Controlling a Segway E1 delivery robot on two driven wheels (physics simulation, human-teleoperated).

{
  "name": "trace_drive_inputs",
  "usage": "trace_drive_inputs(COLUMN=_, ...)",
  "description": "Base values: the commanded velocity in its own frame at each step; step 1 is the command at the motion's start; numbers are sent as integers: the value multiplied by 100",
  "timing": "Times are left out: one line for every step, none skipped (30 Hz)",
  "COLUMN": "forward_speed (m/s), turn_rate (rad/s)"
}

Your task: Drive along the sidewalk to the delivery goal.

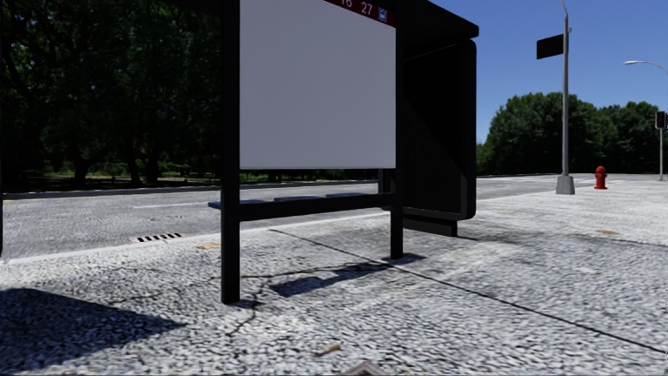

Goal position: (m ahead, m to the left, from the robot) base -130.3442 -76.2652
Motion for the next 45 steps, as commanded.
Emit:
trace_drive_inputs(forward_speed=-64, turn_rate=53)
trace_drive_inputs(forward_speed=-64, turn_rate=53)
trace_drive_inputs(forward_speed=-64, turn_rate=53)
trace_drive_inputs(forward_speed=-64, turn_rate=53)
trace_drive_inputs(forward_speed=-64, turn_rate=53)
trace_drive_inputs(forward_speed=-64, turn_rate=54)
trace_drive_inputs(forward_speed=-64, turn_rate=54)
trace_drive_inputs(forward_speed=-64, turn_rate=54)
trace_drive_inputs(forward_speed=-64, turn_rate=54)
trace_drive_inputs(forward_speed=-64, turn_rate=54)
trace_drive_inputs(forward_speed=-69, turn_rate=55)
trace_drive_inputs(forward_speed=-69, turn_rate=55)
trace_drive_inputs(forward_speed=-74, turn_rate=58)
trace_drive_inputs(forward_speed=-76, turn_rate=63)
trace_drive_inputs(forward_speed=-77, turn_rate=66)
trace_drive_inputs(forward_speed=-78, turn_rate=67)
trace_drive_inputs(forward_speed=-78, turn_rate=67)
trace_drive_inputs(forward_speed=-78, turn_rate=67)
trace_drive_inputs(forward_speed=-78, turn_rate=67)
trace_drive_inputs(forward_speed=-78, turn_rate=67)
trace_drive_inputs(forward_speed=-78, turn_rate=67)
trace_drive_inputs(forward_speed=-78, turn_rate=68)
trace_drive_inputs(forward_speed=-78, turn_rate=71)
trace_drive_inputs(forward_speed=-78, turn_rate=72)
trace_drive_inputs(forward_speed=-78, turn_rate=72)
trace_drive_inputs(forward_speed=-78, turn_rate=72)
trace_drive_inputs(forward_speed=-78, turn_rate=72)
trace_drive_inputs(forward_speed=-78, turn_rate=72)
trace_drive_inputs(forward_speed=-78, turn_rate=72)
trace_drive_inputs(forward_speed=-78, turn_rate=72)
trace_drive_inputs(forward_speed=-78, turn_rate=70)
trace_drive_inputs(forward_speed=-75, turn_rate=54)
trace_drive_inputs(forward_speed=0, turn_rate=29)
trace_drive_inputs(forward_speed=0, turn_rate=29)
trace_drive_inputs(forward_speed=0, turn_rate=0)
trace_drive_inputs(forward_speed=0, turn_rate=0)
trace_drive_inputs(forward_speed=0, turn_rate=0)
trace_drive_inputs(forward_speed=0, turn_rate=0)
trace_drive_inputs(forward_speed=0, turn_rate=0)
trace_drive_inputs(forward_speed=0, turn_rate=0)
trace_drive_inputs(forward_speed=0, turn_rate=0)
trace_drive_inputs(forward_speed=0, turn_rate=0)
trace_drive_inputs(forward_speed=0, turn_rate=0)
trace_drive_inputs(forward_speed=0, turn_rate=0)
trace_drive_inputs(forward_speed=0, turn_rate=0)
